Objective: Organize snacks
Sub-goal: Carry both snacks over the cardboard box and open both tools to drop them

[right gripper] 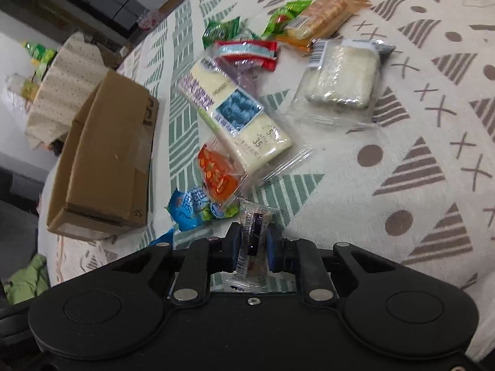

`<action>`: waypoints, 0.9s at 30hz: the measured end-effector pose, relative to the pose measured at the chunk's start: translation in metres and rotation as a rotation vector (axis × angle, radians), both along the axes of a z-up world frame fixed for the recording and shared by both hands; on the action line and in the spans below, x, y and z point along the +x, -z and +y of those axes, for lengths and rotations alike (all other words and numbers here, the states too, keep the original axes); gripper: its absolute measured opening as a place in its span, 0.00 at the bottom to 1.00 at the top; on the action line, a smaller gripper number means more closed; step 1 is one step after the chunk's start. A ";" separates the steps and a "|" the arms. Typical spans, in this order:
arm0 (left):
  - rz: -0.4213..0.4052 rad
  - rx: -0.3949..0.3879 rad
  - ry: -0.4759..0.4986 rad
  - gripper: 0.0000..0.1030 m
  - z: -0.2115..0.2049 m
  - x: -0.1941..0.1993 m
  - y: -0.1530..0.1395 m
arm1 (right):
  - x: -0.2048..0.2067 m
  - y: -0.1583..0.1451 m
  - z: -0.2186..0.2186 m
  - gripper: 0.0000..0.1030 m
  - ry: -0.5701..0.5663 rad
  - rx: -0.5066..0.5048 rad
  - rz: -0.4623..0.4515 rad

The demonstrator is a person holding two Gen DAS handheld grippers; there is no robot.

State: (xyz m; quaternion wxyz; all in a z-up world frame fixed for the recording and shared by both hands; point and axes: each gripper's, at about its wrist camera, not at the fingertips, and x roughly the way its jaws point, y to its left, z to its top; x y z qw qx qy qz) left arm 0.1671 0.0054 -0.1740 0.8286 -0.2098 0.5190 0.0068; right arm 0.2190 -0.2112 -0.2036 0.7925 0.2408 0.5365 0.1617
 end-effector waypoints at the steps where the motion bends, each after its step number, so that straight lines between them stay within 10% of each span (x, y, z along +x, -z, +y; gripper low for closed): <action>1: -0.012 0.003 0.001 0.32 0.002 -0.002 -0.004 | -0.001 -0.004 -0.001 0.17 0.002 0.011 -0.016; 27: -0.244 -0.012 -0.033 0.32 0.067 -0.015 -0.090 | -0.014 -0.095 0.048 0.17 -0.043 0.069 -0.231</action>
